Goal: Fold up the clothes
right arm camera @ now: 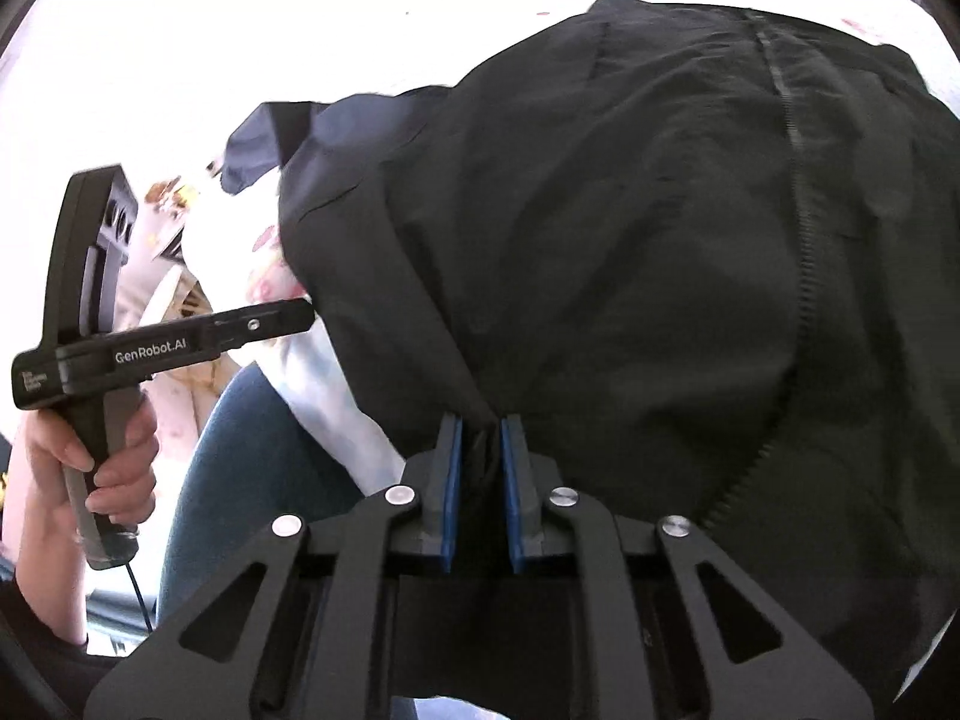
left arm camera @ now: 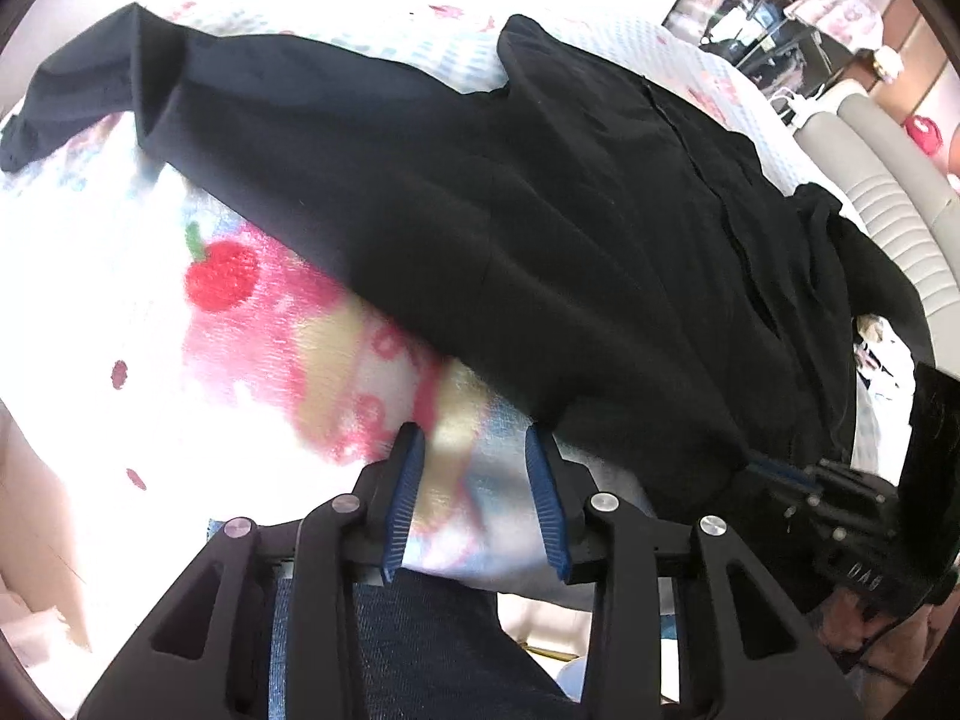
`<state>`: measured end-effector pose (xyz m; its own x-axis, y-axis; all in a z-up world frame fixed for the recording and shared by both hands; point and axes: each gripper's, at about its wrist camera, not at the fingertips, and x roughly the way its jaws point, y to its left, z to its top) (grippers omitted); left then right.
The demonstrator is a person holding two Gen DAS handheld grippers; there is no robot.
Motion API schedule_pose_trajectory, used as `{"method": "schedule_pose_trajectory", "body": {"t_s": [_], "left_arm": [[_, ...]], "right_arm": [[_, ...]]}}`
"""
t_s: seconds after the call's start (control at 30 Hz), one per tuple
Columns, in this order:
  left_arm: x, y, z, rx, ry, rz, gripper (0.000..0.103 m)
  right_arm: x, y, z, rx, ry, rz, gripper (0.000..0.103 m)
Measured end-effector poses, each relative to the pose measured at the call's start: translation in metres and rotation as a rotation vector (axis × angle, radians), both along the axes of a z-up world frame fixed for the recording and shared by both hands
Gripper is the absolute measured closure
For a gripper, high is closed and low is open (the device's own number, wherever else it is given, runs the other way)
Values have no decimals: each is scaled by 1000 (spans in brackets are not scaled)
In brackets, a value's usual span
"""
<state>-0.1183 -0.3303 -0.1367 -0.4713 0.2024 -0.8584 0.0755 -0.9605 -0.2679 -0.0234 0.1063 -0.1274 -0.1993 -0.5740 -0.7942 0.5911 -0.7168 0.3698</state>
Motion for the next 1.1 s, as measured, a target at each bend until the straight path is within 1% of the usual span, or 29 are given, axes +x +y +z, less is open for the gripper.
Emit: {"method": "schedule_pose_trajectory", "body": {"t_s": [0.07,0.1,0.17,0.23,0.27,0.3,0.33,0.43,0.47,0.5,0.57,0.6,0.63,0.7,0.77,0.8,0.83,0.93,1.03,1.1], "left_arm": [[4,6,7,-20,30,-20,68],[6,9,14,-5,70,-36,68],[13,17,32,36,170,-78,68],[12,25,43,66,226,-107,68],[7,30,44,56,231,-123,68],[1,37,44,34,225,-138,68],[-7,43,37,-5,190,-155,68],[-34,62,6,-149,36,-208,68],[-37,65,-3,-194,4,-228,69],[-37,67,-10,-237,-17,-250,69],[-28,66,-13,-290,-30,-295,69],[-23,62,-11,-281,-29,-299,69],[-19,57,-7,-255,-26,-293,69],[-11,40,4,-148,0,-251,69],[-2,15,13,25,15,-159,69],[1,6,14,81,19,-118,69],[5,-1,13,119,22,-80,69],[3,-8,8,107,53,-47,70],[-1,-10,11,140,101,-43,69],[-7,-10,11,137,124,-53,69]], "right_arm": [[-2,9,4,-5,0,-10,92],[-3,13,6,-8,0,-15,92],[-5,21,7,-47,-20,-18,92],[-4,23,8,-72,-21,-6,92],[-2,20,8,-72,-24,13,92],[1,17,8,-71,-26,33,92],[4,14,8,-71,-29,54,92],[11,5,7,-68,-36,115,92],[14,2,7,-68,-38,135,91],[16,-1,7,-67,-41,156,91],[18,-1,12,-81,-39,174,86],[16,2,18,-97,-33,170,77],[15,6,23,-114,-28,165,73],[4,14,32,-139,-17,108,72],[-7,12,31,-122,1,63,72],[-12,11,30,-113,10,42,71],[-17,10,30,-103,20,20,69],[-19,0,22,-62,44,53,68],[-17,-28,1,62,60,142,68],[-10,-36,-8,114,87,168,68]]}}
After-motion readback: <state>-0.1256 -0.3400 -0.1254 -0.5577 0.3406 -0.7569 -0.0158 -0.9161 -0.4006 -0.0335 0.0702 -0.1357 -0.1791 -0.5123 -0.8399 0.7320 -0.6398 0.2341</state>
